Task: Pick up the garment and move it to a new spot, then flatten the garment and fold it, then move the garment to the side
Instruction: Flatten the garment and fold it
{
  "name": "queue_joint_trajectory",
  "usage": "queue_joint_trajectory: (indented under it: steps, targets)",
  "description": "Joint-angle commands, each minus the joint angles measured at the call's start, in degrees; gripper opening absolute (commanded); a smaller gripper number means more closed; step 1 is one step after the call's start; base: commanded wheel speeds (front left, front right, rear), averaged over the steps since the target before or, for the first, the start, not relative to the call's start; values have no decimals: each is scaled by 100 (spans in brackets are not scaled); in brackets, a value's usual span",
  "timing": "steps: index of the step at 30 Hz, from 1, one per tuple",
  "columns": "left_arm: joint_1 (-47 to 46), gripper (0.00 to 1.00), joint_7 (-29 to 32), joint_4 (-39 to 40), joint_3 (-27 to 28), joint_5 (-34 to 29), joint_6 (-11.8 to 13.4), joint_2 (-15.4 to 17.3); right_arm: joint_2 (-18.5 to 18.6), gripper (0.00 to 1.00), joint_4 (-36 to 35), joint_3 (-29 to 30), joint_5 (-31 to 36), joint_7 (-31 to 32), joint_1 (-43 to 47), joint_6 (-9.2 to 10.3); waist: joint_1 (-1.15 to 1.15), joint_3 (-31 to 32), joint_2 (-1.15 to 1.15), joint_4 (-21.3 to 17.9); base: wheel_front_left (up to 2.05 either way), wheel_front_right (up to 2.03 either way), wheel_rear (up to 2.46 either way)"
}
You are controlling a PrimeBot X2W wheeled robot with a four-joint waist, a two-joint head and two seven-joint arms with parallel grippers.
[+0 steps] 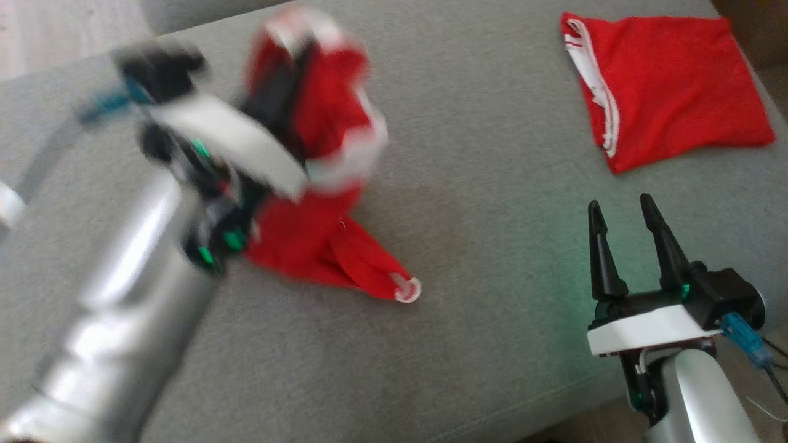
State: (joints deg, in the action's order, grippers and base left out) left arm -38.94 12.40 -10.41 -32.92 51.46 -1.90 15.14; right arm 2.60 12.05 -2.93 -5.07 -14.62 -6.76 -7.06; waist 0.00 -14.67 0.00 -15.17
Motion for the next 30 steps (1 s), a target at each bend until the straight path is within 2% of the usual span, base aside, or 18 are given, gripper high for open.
queue_joint_trajectory:
  steps: [1, 8, 12, 16, 22, 30]
  targets:
    - [-531, 0, -71, 86, 405, 42, 23, 115, 28, 100, -163, -137, -76, -38, -191, -43, 0, -30, 0, -134, 0, 0, 0]
    - [-1819, 0, -568, -623, 1027, -33, -128, 285, 28, 100, -135, -232, -210, -38, -239, -43, 0, -109, 0, -597, 0, 0, 0]
    - [-2528, 0, -1185, -1185, 1237, -327, -45, 238, 28, 100, -121, -271, -276, -38, -242, -43, 0, -157, 0, -829, 0, 0, 0]
    - [-2973, 0, -1465, -1572, 1044, -767, -73, 272, 28, 100, -121, -267, -317, -38, -242, -43, 0, -174, 0, -934, 0, 0, 0]
    - [-3345, 0, -1487, -2040, 600, -1339, -76, 330, 28, 100, -123, -242, -347, -38, -223, -43, 0, -187, 0, -963, 0, 0, 0]
    - [-3347, 0, -1253, -2459, 313, -1338, -259, 236, 28, 100, -126, -247, -401, -38, -233, -43, 0, -187, 0, -883, 0, 0, 0]
